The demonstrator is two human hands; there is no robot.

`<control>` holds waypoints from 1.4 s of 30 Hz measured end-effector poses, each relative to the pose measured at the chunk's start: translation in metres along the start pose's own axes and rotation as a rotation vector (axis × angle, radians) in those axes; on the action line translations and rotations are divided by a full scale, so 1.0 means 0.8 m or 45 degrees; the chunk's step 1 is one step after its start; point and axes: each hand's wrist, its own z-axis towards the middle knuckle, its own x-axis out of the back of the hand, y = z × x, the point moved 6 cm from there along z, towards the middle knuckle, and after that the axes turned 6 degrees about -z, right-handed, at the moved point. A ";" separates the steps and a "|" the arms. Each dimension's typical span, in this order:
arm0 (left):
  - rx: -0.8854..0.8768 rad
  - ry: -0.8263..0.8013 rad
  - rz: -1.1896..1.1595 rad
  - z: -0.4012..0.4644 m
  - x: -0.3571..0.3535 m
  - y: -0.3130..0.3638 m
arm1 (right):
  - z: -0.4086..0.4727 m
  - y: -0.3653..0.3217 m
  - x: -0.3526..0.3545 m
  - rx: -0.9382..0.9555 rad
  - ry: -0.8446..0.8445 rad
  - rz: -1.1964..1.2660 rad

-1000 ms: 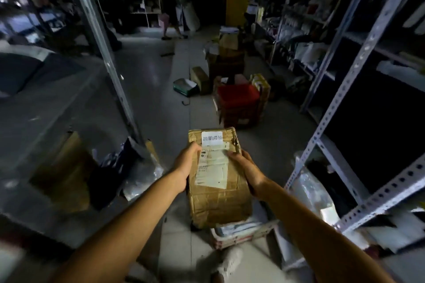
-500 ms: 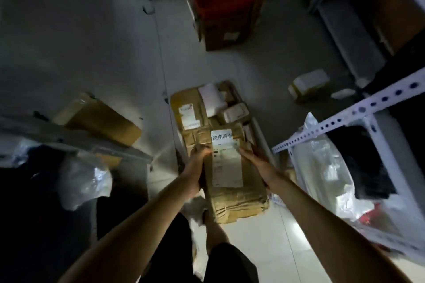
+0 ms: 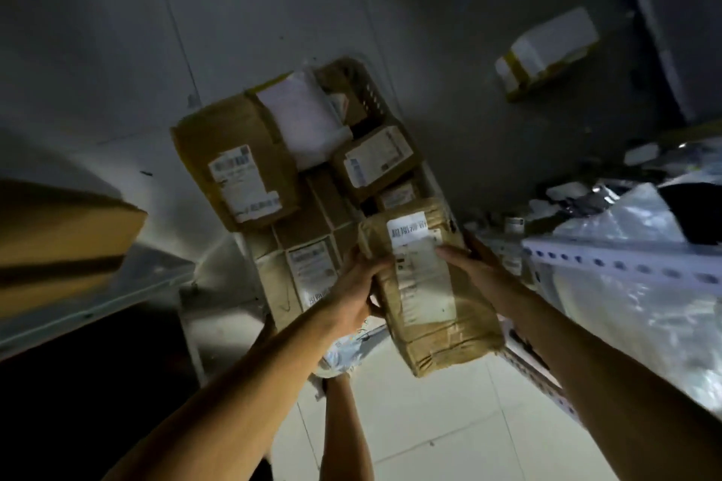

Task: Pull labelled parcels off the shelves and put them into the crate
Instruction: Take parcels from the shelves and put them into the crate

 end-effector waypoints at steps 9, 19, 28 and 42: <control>-0.117 0.247 0.252 0.107 0.007 0.020 | 0.124 -0.004 0.001 0.074 0.160 -0.528; -0.144 0.351 0.564 0.030 -0.008 0.045 | 0.052 -0.022 0.001 -0.006 0.148 -0.675; -0.684 0.129 2.014 -0.290 -0.158 0.165 | -0.261 -0.141 0.000 0.143 0.291 -1.152; -1.379 -0.388 3.227 -0.463 -0.310 0.079 | -0.556 -0.079 -0.007 -0.172 1.061 -1.155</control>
